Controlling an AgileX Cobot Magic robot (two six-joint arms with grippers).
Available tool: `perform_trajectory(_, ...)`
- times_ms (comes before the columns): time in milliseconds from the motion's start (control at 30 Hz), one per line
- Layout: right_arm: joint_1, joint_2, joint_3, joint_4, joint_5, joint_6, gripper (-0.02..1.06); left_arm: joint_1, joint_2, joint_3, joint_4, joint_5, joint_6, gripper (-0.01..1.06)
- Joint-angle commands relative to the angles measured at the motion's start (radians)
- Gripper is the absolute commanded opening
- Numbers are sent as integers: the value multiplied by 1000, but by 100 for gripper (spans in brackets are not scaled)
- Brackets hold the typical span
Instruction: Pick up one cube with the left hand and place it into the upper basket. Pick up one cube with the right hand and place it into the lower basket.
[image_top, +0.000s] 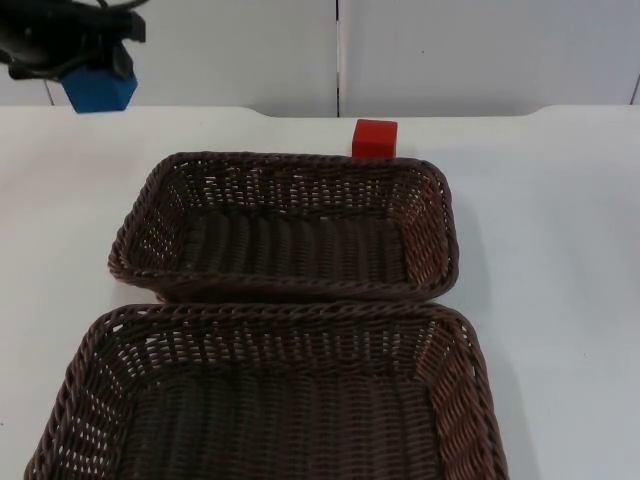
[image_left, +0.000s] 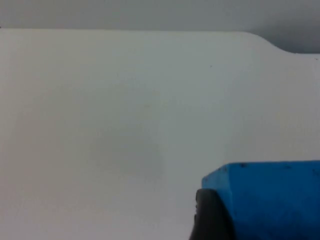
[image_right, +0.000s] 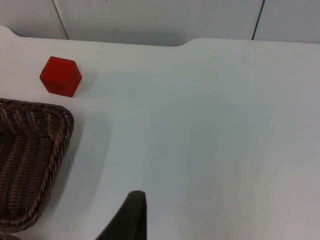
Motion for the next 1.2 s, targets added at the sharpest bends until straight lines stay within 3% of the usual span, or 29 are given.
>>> perform_trajectory(0, -6, -2, -8, 0, -12, 0, 105, -2, -36, 4, 1, 31, -5, 0)
perform_trajectory(200, -6, -2, -8, 0, -12, 0, 105, -7, -54, 5, 1, 89, -23, 0)
perform_trajectory(667, -6, -2, -8, -3, -12, -2, 105, -101, -54, 9, 40, 99, -60, 0)
perform_trajectory(1033, -6, -2, -8, -5, -10, -2, 105, -219, -54, 9, 134, 99, -126, 0)
perform_trajectory(1167, -6, -2, -8, -5, -6, -6, 105, -279, -54, 9, 228, 99, -189, 0)
